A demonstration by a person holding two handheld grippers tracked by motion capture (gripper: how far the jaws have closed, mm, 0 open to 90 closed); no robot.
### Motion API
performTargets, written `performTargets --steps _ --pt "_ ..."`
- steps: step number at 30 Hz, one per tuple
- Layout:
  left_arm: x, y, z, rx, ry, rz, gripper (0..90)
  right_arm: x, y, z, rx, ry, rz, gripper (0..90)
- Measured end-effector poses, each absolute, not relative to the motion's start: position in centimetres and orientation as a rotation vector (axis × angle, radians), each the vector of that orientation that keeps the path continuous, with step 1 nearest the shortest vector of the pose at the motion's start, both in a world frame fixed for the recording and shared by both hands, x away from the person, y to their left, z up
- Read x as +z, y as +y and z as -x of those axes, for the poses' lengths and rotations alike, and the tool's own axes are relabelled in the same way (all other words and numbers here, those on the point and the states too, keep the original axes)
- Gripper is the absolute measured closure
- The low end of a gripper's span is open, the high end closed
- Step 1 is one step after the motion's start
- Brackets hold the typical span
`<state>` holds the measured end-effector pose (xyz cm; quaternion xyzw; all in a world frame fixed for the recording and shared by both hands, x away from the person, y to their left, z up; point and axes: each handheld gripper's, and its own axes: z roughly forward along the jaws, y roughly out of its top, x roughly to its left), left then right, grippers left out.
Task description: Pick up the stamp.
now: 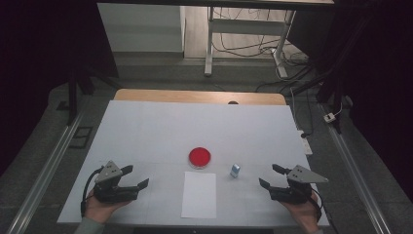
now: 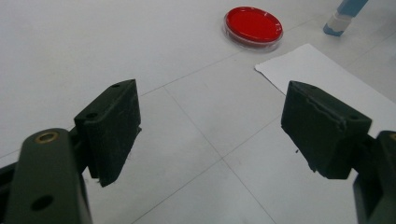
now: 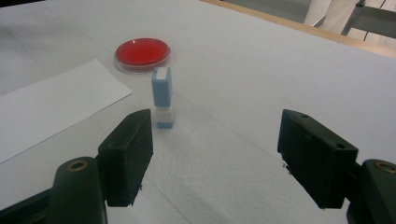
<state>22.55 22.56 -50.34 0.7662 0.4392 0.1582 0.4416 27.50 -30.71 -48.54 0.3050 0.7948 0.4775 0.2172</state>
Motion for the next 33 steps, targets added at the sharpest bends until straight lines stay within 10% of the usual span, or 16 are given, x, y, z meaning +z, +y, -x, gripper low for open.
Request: performTargets --steps 33 --pt "-50.6 22.3 -22.9 0.375 1.091 -1.909 20.4 -45.0 -25.5 -29.1 1.346 2.264 -0.796 28.7"
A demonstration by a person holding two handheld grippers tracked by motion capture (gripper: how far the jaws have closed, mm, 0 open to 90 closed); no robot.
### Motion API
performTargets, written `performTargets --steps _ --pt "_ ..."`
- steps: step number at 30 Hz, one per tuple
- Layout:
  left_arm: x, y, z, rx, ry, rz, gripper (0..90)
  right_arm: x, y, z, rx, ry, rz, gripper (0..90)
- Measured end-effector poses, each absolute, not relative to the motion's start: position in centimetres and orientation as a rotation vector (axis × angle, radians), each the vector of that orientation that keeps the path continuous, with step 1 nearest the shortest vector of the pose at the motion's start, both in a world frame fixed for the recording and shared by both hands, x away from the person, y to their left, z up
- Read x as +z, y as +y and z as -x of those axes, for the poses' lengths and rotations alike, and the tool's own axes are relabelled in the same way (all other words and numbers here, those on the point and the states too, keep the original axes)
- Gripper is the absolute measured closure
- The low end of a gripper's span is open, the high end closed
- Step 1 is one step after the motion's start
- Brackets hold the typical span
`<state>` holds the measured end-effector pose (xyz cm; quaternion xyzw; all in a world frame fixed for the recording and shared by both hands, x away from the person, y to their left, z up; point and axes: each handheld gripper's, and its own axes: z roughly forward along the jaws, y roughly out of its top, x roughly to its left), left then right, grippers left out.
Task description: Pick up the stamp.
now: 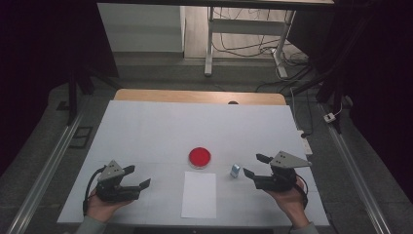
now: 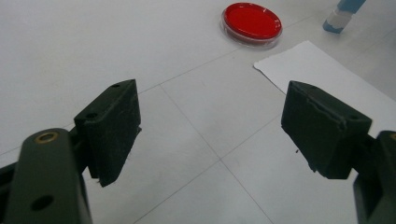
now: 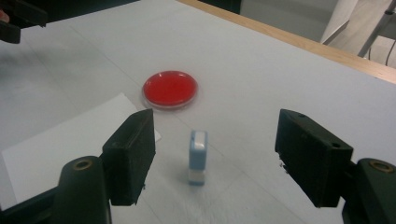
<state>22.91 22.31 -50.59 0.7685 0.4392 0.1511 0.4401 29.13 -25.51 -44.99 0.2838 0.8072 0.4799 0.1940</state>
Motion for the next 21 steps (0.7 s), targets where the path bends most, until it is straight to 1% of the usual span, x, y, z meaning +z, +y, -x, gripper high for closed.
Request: performTargets --steps 6,13,21 --pt "-50.6 22.2 -22.9 0.375 1.084 -1.914 20.4 -44.3 -23.9 -30.0 1.343 2.297 -0.786 28.6" --pt "-50.7 21.9 -23.0 0.374 1.079 -1.928 20.5 -45.6 -22.6 -30.9 1.284 2.364 -0.792 28.8" --pt "-50.7 22.0 -23.1 0.378 1.082 -1.931 20.4 -46.6 -22.0 -31.7 1.227 2.411 -0.805 30.4"
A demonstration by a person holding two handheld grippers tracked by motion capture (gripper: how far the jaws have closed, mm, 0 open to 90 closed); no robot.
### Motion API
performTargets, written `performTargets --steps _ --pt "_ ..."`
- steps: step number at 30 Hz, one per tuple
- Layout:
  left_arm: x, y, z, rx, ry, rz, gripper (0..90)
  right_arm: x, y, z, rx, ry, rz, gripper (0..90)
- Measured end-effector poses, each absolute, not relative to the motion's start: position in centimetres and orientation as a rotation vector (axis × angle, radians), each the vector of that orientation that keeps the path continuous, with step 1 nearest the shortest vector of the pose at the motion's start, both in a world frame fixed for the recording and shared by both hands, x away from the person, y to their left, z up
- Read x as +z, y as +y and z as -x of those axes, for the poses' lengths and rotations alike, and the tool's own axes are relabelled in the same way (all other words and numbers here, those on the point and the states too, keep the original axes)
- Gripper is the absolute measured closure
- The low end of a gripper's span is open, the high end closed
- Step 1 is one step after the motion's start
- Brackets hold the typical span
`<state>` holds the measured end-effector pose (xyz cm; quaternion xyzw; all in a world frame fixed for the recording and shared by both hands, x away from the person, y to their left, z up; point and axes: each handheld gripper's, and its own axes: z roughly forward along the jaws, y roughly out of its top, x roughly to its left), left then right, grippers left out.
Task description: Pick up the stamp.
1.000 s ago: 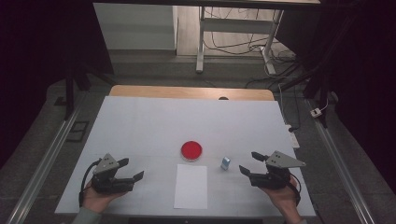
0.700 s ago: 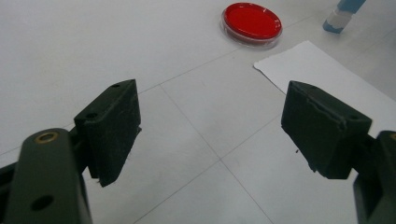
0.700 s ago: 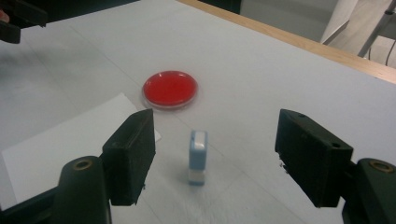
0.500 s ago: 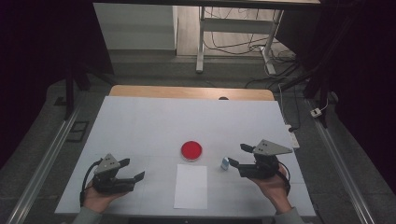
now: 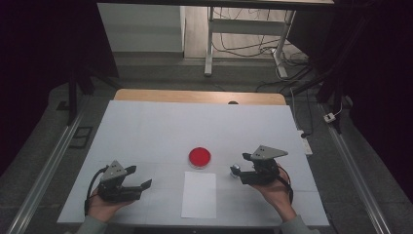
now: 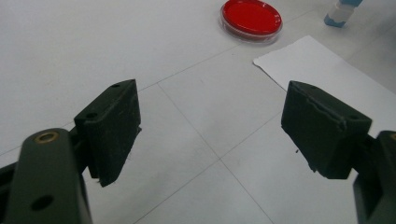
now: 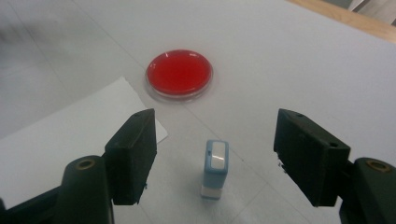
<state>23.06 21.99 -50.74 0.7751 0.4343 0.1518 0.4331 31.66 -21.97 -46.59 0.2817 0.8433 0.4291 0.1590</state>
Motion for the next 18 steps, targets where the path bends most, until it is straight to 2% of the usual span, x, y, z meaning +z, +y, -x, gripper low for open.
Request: performTargets --steps 18 --pt "-50.9 22.1 -23.1 0.376 1.089 -1.935 20.4 -49.0 -21.2 -32.3 1.140 2.440 -0.848 45.1"
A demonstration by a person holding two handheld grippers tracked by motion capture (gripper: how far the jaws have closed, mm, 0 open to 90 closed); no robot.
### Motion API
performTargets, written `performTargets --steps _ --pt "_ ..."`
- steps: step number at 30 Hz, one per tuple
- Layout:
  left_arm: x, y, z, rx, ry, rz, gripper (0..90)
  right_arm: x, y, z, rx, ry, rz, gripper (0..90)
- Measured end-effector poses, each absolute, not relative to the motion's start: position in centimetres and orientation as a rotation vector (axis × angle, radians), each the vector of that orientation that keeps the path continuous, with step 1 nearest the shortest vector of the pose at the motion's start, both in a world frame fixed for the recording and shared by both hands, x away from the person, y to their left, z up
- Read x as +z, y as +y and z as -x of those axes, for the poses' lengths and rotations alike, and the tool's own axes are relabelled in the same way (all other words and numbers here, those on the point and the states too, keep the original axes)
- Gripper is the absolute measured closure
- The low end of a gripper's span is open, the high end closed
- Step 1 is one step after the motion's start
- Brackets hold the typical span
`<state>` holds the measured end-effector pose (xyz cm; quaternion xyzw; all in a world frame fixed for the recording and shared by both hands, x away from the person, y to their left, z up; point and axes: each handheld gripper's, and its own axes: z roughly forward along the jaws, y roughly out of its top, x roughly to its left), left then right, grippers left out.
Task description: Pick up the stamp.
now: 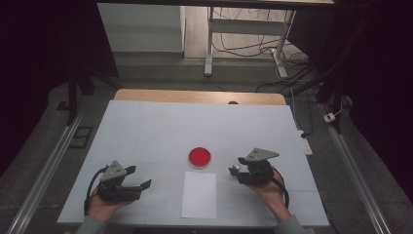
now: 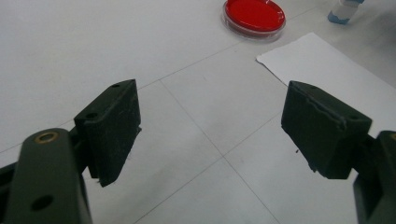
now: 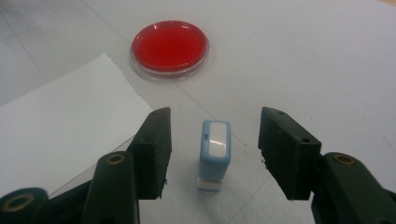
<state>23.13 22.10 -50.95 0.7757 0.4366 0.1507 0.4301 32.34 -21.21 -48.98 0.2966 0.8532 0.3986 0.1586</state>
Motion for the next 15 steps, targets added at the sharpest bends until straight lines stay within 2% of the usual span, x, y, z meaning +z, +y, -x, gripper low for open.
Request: performTargets --steps 15 --pt "-51.03 22.14 -23.12 0.378 1.088 -1.942 20.4 -49.56 -21.10 -32.26 1.114 2.459 -0.833 64.9"
